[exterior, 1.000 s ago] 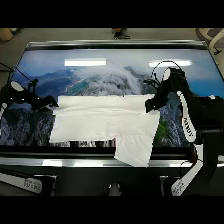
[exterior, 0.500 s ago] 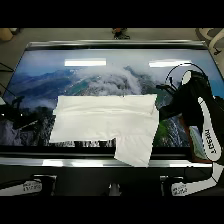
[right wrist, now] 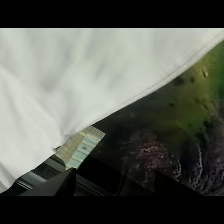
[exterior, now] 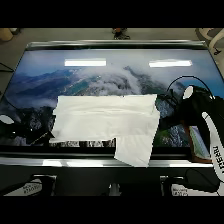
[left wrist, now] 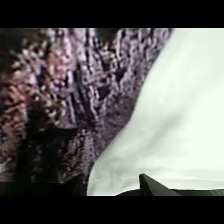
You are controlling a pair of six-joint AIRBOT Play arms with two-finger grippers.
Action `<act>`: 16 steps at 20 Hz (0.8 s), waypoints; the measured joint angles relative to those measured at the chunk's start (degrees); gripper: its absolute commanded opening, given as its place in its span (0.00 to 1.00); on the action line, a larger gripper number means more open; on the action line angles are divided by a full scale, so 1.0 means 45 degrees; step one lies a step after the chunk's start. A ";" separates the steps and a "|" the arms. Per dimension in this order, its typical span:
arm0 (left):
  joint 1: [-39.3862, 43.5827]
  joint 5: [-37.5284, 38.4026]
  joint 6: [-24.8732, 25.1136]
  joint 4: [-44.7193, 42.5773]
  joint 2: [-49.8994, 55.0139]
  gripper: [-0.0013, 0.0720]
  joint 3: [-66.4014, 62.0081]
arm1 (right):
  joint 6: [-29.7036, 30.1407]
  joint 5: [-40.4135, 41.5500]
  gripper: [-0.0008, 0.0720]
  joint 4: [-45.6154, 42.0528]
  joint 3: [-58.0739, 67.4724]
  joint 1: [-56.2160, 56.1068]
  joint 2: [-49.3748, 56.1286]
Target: Fold the shirts.
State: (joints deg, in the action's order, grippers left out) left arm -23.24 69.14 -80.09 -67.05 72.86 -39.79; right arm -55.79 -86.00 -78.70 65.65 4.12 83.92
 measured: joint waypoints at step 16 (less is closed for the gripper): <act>0.0967 -0.0457 0.0243 0.0335 -0.0083 0.06 0.0214 | 0.0699 0.2433 0.52 0.3327 -0.6071 0.0010 -0.1792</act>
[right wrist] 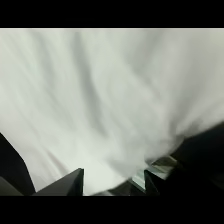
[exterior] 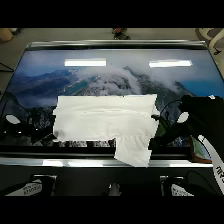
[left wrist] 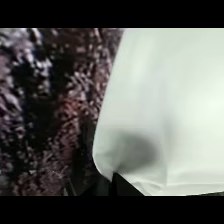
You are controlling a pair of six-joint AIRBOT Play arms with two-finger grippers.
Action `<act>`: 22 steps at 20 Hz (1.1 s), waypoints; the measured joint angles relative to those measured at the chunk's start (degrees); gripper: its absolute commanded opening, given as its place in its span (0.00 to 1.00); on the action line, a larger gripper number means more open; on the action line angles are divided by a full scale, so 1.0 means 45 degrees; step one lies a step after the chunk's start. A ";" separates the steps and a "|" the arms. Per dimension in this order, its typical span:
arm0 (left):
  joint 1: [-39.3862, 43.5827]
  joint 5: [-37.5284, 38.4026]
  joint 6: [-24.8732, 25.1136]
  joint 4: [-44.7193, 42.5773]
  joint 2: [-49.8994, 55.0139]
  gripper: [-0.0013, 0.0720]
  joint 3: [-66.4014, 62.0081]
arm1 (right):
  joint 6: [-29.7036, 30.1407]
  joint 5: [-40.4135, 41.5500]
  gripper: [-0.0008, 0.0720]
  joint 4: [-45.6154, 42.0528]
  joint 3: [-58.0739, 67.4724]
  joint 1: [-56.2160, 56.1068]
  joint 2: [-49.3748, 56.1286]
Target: Fold the shirts.
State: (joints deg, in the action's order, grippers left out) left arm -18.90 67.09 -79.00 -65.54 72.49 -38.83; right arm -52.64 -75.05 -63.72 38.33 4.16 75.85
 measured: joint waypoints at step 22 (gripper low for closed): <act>0.0384 0.0068 -0.0437 0.1035 0.2482 0.06 -0.7179 | -0.0316 0.3895 0.03 0.1700 0.8539 0.0000 0.2812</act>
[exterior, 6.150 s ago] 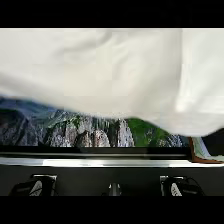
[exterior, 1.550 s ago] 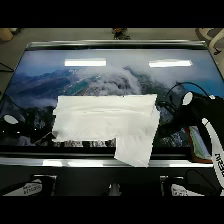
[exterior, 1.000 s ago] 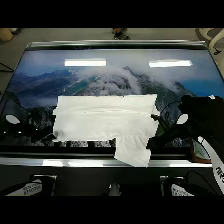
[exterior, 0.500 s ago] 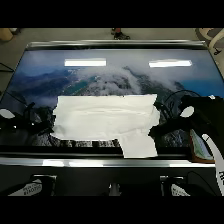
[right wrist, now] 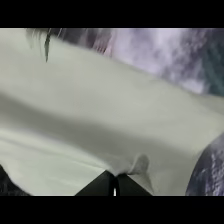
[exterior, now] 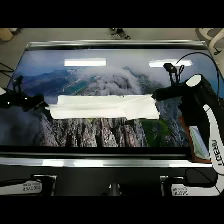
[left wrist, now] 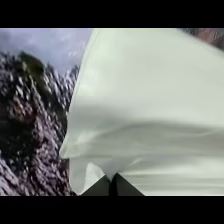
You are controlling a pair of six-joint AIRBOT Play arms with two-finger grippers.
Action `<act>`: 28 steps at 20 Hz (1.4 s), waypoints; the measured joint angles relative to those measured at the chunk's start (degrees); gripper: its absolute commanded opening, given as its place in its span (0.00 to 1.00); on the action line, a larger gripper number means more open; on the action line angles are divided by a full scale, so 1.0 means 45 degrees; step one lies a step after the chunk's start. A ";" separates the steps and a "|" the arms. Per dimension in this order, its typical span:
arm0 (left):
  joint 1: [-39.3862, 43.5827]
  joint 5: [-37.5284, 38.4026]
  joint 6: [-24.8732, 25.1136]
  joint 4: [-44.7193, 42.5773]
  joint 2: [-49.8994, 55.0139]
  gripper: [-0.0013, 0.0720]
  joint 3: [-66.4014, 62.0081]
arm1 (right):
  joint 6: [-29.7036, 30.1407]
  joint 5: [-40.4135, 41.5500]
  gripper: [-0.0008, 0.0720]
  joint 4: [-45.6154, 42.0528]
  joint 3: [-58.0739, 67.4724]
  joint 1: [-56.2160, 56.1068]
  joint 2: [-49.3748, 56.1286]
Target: Fold the shirts.
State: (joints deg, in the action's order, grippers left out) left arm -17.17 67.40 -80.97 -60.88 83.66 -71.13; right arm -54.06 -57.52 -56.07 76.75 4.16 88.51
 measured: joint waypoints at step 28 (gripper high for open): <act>0.4231 0.1093 -0.0437 0.0549 0.0991 0.07 -0.3706 | -0.1054 -0.2254 0.03 -0.0053 0.1166 -0.0253 0.3594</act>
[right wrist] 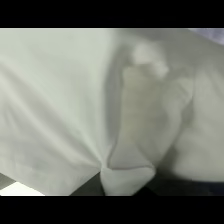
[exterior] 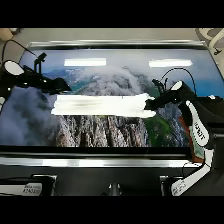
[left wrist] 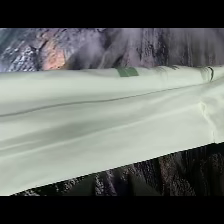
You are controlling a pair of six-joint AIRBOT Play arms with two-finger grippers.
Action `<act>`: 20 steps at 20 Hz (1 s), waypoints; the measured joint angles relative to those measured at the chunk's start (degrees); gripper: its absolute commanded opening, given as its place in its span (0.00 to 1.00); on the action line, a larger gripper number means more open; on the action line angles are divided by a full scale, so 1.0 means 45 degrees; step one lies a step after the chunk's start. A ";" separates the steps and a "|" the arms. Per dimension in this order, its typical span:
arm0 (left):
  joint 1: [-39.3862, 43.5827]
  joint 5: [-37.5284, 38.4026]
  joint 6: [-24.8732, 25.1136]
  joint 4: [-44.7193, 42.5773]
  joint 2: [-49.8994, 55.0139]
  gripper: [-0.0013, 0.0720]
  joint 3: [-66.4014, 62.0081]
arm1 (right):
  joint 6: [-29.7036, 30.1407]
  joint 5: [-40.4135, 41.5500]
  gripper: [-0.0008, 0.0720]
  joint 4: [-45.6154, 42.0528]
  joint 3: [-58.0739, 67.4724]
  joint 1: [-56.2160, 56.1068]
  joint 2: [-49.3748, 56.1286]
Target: Fold the shirts.
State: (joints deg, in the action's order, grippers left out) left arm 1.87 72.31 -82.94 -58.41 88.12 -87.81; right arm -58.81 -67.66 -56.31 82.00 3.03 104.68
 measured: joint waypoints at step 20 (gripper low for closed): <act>0.7456 -0.6800 -0.0952 0.8422 0.5280 0.06 0.0000 | -0.0049 -0.2463 0.04 0.1384 0.0034 -0.0092 -0.7485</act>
State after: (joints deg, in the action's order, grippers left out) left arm 35.42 41.71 -87.22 -20.51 111.87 -87.81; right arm -59.02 -78.74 -50.09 82.15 2.61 71.00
